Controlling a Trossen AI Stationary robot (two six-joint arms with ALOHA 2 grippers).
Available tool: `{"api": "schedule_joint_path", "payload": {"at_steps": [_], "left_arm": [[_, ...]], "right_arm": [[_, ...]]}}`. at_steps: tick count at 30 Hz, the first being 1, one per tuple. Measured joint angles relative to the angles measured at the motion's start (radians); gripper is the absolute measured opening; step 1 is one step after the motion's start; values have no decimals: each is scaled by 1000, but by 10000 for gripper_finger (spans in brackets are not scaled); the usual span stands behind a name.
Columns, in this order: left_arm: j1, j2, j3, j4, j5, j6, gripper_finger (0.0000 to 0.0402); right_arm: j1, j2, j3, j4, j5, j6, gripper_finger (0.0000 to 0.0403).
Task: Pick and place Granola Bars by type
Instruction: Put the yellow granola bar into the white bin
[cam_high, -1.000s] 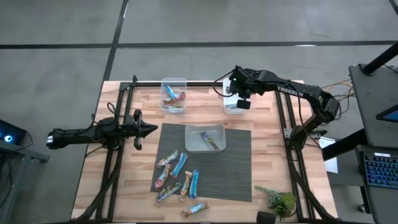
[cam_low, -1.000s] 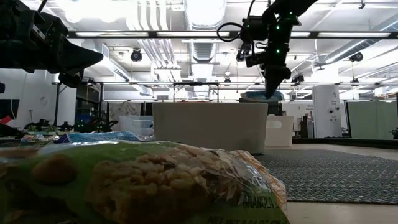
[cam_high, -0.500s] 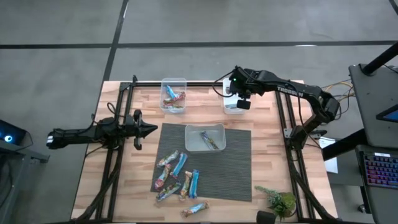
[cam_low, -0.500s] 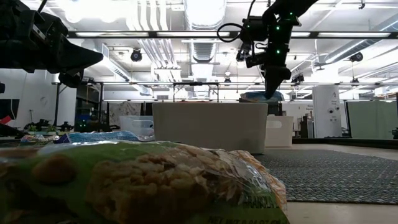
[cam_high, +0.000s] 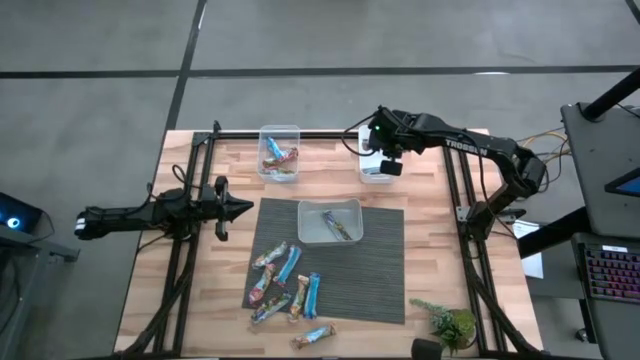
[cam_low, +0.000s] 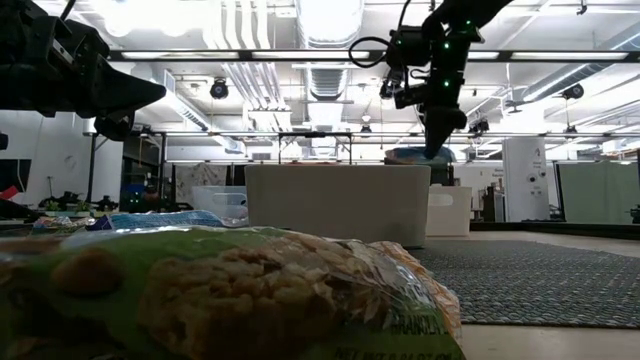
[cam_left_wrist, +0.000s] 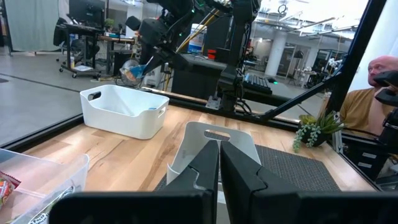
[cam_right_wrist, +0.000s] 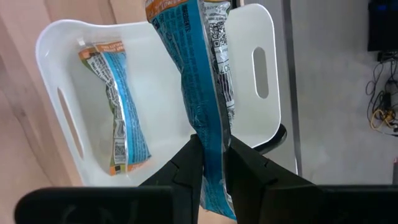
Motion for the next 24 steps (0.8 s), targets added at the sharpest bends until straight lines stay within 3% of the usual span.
{"api": "schedule_joint_path", "payload": {"at_steps": [24], "left_arm": [[0, 0, 0, 0, 0, 0, 0]], "right_arm": [[0, 0, -186, 195, 18, 8, 54]]}}
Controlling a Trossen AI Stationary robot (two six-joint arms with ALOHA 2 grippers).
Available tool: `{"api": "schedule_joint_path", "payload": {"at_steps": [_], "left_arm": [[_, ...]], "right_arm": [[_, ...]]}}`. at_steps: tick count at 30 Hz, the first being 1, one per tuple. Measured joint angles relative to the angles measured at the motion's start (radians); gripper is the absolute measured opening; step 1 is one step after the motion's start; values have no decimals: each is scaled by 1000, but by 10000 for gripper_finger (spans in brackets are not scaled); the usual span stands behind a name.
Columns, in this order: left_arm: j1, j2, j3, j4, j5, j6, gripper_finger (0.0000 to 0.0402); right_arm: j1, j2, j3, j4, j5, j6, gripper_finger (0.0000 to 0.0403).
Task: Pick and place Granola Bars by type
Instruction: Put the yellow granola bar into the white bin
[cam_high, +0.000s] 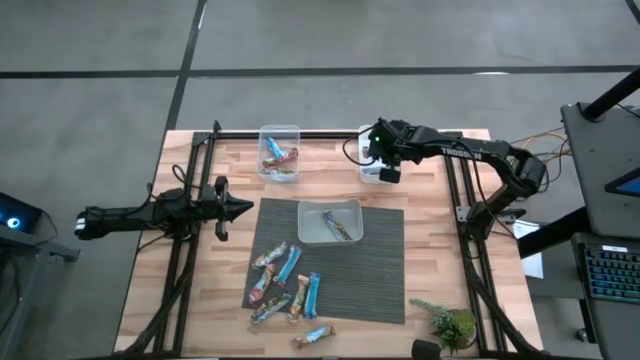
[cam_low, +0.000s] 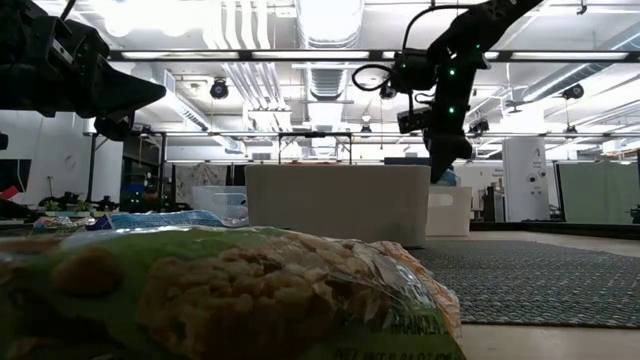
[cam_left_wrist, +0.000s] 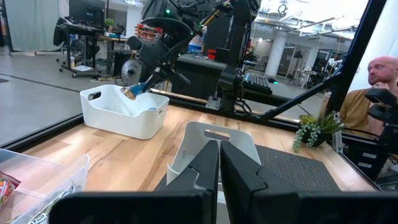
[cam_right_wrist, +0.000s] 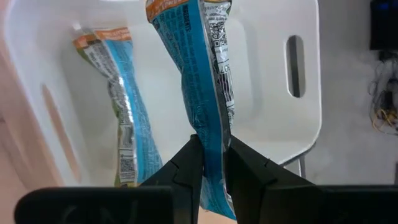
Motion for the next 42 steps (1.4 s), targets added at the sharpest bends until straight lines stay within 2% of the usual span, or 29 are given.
{"api": "schedule_joint_path", "payload": {"at_steps": [4, 11, 16, 21, 26, 28, 36, 42], "left_arm": [[0, 0, 0, 0, 0, 0, 0], [0, 0, 0, 0, 0, 0, 0], [0, 0, 0, 0, 0, 0, 0], [0, 0, 0, 0, 0, 0, 0], [0, 0, 0, 0, 0, 0, 0], [0, 0, 0, 0, 0, 0, 0], [0, 0, 0, 0, 0, 0, 0], [0, 0, 0, 0, 0, 0, 0]], "right_arm": [[-1, 0, 2, -1, 6, 16, 64], [-3, 0, 11, 2, 6, 11, 117], [-3, 0, 10, 4, 6, 8, 138], [1, -4, 10, 3, 4, -2, 138], [28, -64, 10, 0, -16, -25, 108], [40, -99, 10, -3, -71, -23, 90], [129, -222, 9, -7, -406, 77, 16], [235, -301, 9, 11, -555, 95, 9]]}}
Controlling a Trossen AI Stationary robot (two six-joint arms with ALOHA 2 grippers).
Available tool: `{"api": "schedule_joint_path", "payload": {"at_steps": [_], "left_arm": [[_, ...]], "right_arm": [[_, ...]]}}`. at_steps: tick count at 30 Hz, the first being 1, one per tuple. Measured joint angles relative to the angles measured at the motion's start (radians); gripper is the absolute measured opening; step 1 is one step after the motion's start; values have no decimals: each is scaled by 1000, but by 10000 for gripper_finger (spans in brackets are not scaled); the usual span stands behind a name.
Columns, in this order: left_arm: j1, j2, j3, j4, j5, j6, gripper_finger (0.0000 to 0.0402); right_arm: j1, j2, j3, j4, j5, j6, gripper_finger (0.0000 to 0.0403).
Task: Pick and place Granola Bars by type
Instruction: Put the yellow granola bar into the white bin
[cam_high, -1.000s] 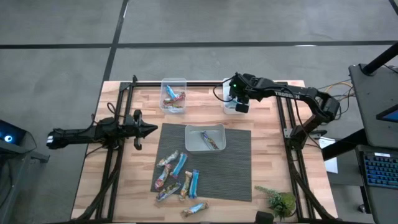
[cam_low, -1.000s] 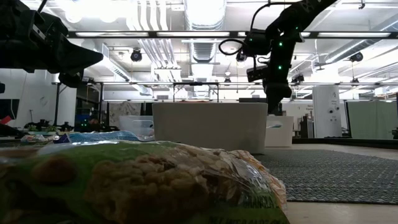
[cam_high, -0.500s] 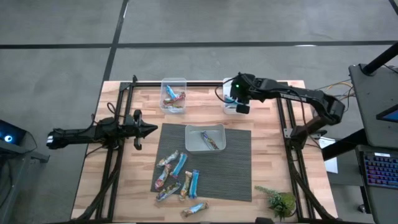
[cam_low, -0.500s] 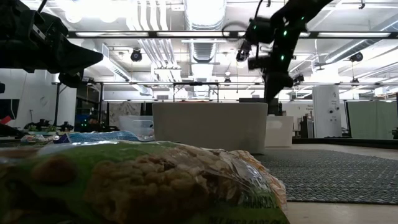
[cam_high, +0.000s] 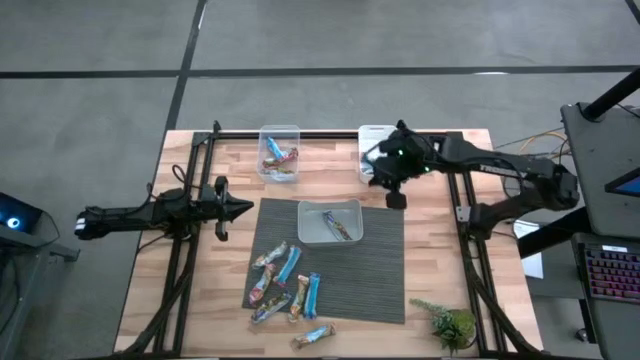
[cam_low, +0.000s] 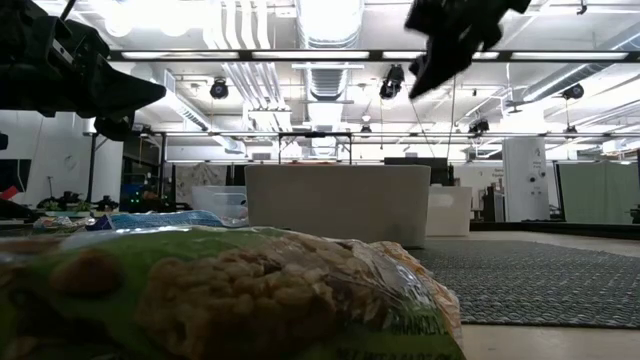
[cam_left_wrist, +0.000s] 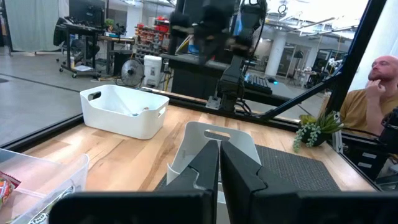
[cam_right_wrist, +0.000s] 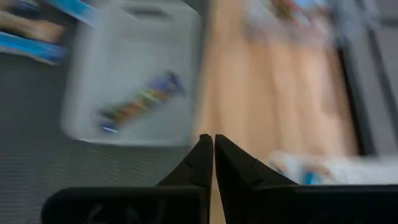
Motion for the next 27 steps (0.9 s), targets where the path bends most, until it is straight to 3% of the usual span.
{"api": "schedule_joint_path", "payload": {"at_steps": [4, 8, 15, 20, 27], "left_arm": [[0, 0, 0, 0, 0, 0, 0], [0, 0, 0, 0, 0, 0, 0], [0, 0, 0, 0, 0, 0, 0], [0, 0, 0, 0, 0, 0, 0], [0, 0, 0, 0, 0, 0, 0]], "right_arm": [[64, -45, -3, 58, -123, 39, 9], [119, -86, -15, 137, -140, 164, 9], [190, -137, -68, 287, -89, 348, 9], [256, -193, -180, 522, -90, 536, 9], [261, -320, -385, 631, -10, 543, 9]]}}
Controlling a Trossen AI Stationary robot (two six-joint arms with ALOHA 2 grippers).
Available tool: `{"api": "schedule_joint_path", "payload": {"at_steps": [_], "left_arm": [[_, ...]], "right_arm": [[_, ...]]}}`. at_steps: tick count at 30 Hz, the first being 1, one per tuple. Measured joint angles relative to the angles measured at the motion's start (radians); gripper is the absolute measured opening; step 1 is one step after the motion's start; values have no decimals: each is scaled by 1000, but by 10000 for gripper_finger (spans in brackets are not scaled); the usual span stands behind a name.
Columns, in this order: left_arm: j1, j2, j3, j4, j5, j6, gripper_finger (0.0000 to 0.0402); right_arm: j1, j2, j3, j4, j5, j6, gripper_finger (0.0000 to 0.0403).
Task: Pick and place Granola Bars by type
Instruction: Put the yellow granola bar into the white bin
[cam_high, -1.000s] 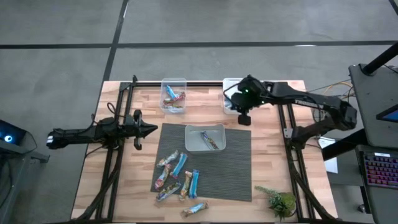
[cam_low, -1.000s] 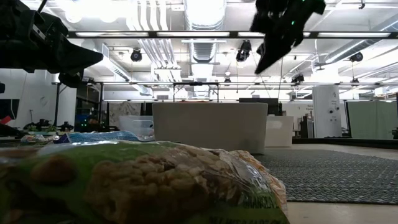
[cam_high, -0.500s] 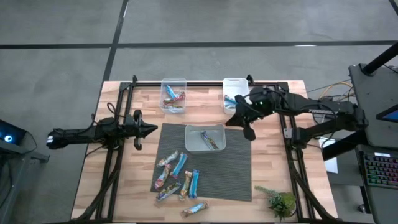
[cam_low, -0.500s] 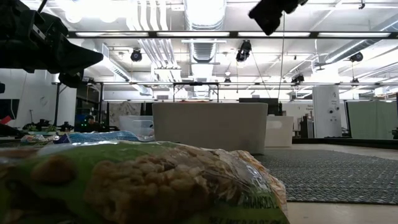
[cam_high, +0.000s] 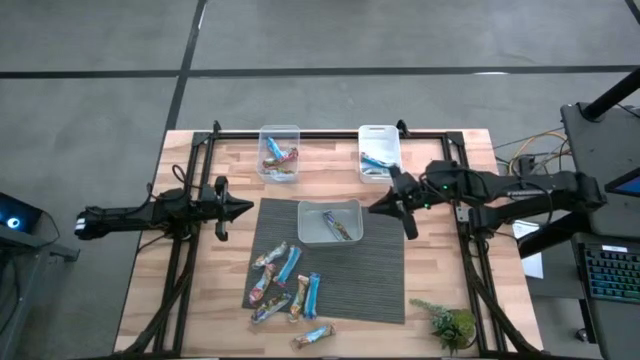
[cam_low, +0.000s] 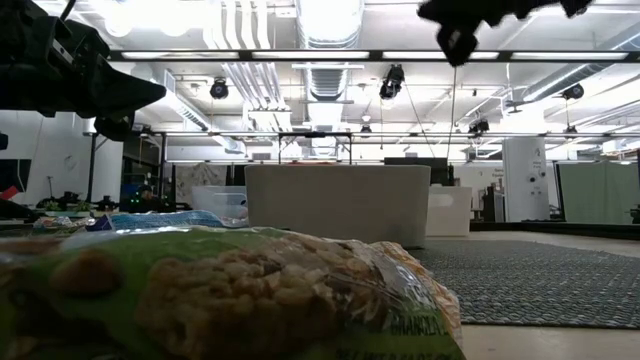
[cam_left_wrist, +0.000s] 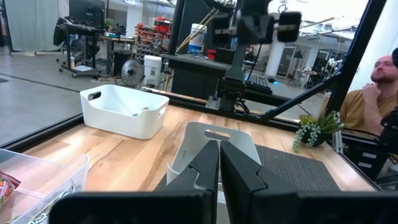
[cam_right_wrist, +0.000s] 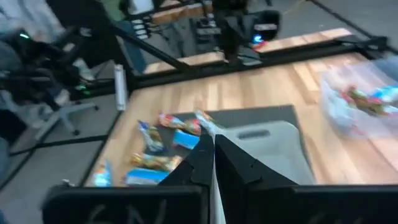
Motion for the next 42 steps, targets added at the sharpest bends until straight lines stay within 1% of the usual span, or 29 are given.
{"api": "schedule_joint_path", "payload": {"at_steps": [5, 10, 15, 18, 22, 30, 42], "left_arm": [[0, 0, 0, 0, 0, 0, 0], [0, 0, 0, 0, 0, 0, 0], [0, 0, 0, 0, 0, 0, 0], [0, 0, 0, 0, 0, 0, 0], [0, 0, 0, 0, 0, 0, 0], [0, 0, 0, 0, 0, 0, 0], [0, 0, 0, 0, 0, 0, 0]], "right_arm": [[-25, -125, -118, 5, 94, -43, 9], [-31, -238, -208, 14, 100, -76, 9], [-31, -311, -321, 164, 101, -127, 9], [-31, -342, -393, 247, 102, -127, 9], [-31, -385, -475, 294, 101, -99, 9], [-31, -502, -563, 295, 98, -58, 9], [-52, -610, -669, 294, 98, -52, 9]]}}
